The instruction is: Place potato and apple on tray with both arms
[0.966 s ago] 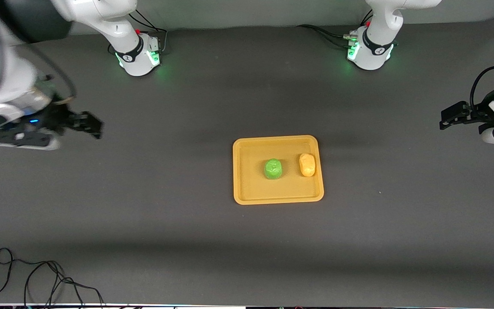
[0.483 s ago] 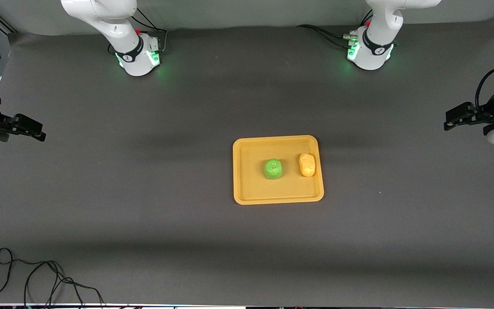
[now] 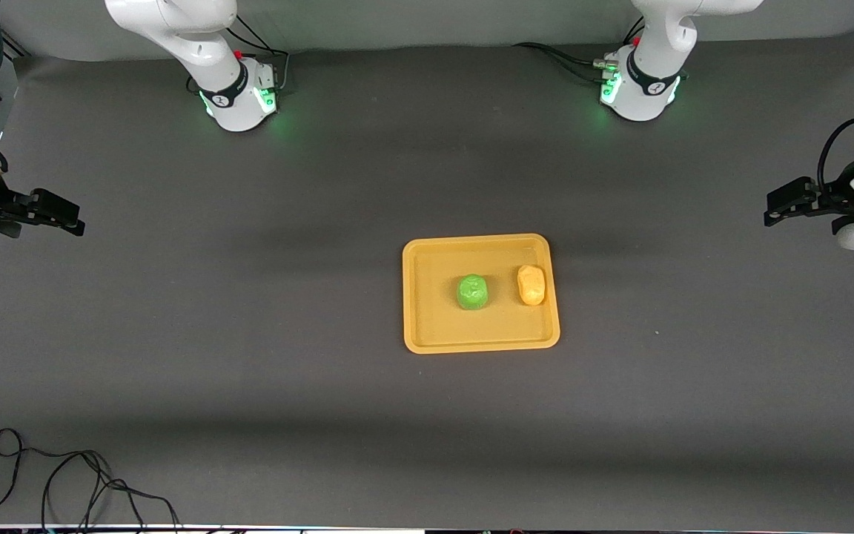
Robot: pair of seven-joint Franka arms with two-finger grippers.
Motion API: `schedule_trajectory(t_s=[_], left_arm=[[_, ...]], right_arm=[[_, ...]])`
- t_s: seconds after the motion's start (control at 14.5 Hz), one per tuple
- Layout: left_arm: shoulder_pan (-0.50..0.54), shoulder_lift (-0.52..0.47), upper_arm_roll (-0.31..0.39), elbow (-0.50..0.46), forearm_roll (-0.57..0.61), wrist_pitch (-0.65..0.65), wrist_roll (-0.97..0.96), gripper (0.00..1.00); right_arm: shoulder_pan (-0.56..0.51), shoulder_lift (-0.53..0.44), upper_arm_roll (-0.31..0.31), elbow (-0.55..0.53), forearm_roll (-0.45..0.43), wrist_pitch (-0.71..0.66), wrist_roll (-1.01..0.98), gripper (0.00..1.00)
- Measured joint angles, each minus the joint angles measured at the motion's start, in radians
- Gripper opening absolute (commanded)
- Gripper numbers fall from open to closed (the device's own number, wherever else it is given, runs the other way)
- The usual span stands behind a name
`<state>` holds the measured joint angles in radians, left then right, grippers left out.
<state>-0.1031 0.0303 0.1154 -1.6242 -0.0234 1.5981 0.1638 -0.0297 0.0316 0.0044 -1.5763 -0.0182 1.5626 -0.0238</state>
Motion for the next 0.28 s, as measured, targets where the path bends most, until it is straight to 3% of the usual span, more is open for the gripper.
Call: schedule_trajectory(t_s=[0.28], left_arm=[[0.000,0.000,0.000,0.009,-0.001,0.000,-0.001,1.00]], right_arm=[[0.000,-0.001,-0.001,0.000,0.041,-0.013,0.000,1.00]])
